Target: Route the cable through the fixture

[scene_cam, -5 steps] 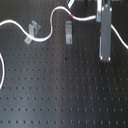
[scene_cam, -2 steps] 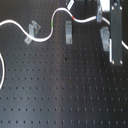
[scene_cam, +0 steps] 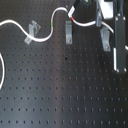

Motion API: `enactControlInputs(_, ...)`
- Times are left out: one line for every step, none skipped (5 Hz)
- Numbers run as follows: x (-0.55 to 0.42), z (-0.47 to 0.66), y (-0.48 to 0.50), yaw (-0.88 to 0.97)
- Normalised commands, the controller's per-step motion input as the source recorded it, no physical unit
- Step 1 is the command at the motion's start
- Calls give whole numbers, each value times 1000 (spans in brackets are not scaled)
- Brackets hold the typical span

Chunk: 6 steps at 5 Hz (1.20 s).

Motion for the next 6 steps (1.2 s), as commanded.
enactControlInputs(-77,25,288,0)
enactControlInputs(-35,155,349,20)
enactControlInputs(-13,242,109,34)
enactControlInputs(2,347,144,14)
enactControlInputs(-12,488,159,17)
enactControlInputs(-79,548,130,20)
